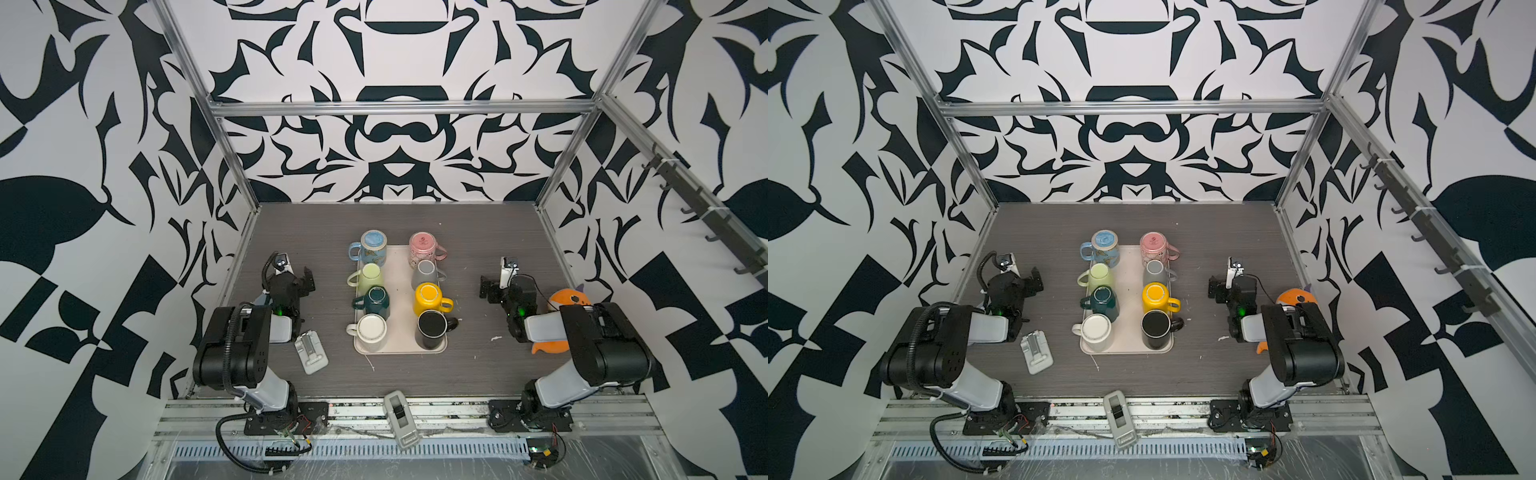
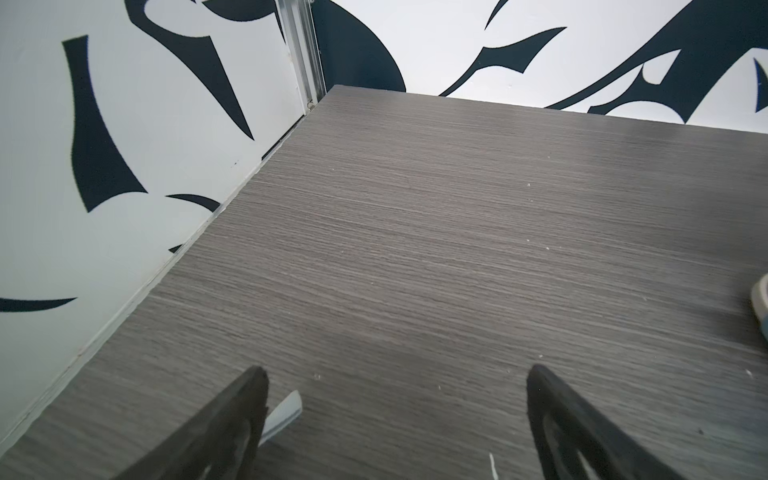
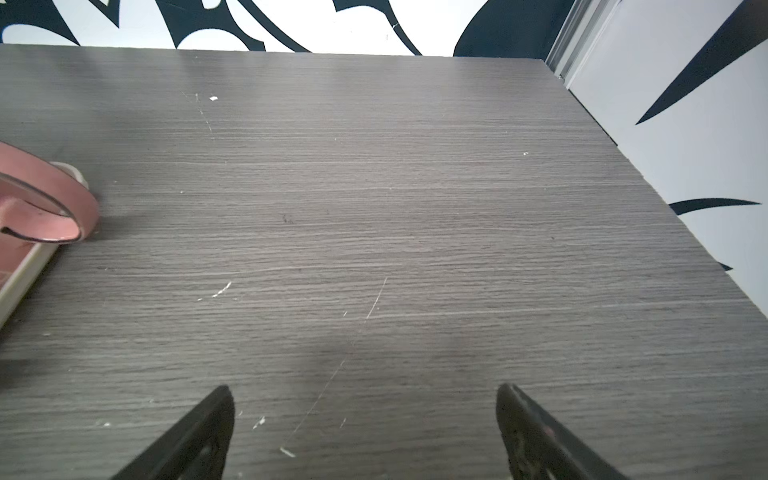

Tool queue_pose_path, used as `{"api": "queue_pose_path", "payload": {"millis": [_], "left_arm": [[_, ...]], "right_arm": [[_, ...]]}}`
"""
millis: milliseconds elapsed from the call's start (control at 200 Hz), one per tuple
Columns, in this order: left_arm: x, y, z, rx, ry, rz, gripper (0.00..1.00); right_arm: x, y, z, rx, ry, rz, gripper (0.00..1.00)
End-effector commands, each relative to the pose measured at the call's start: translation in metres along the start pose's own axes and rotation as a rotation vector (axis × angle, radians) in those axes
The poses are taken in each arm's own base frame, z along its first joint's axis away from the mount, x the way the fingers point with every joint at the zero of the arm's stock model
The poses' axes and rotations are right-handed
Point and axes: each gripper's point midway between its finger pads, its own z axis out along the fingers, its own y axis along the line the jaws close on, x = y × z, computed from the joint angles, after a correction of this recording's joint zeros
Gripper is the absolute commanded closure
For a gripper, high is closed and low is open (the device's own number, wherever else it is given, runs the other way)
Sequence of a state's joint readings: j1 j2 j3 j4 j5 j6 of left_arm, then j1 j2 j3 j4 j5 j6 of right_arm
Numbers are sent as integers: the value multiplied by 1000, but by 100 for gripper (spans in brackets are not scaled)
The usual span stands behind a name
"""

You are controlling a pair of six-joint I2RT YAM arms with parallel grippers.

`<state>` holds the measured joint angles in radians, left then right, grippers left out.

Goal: Turn the mug right side up

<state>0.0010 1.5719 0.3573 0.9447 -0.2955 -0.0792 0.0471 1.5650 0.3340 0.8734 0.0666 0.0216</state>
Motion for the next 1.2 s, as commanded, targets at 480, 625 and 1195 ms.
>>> {"api": "queue_pose_path", "payload": {"millis": [480,625,1195], "left_arm": [[-7,3,0,-13,-18,-17,1],[-7,3,0,-12,-18,-16,1],[-96,14,-30,-96,42,-121,3]], "right_arm": [[-22,1,0,-1,-65,-4,0],[-22,1,0,-1,-65,-4,0],[-121,3,-54,-28,-55,118,20]]}}
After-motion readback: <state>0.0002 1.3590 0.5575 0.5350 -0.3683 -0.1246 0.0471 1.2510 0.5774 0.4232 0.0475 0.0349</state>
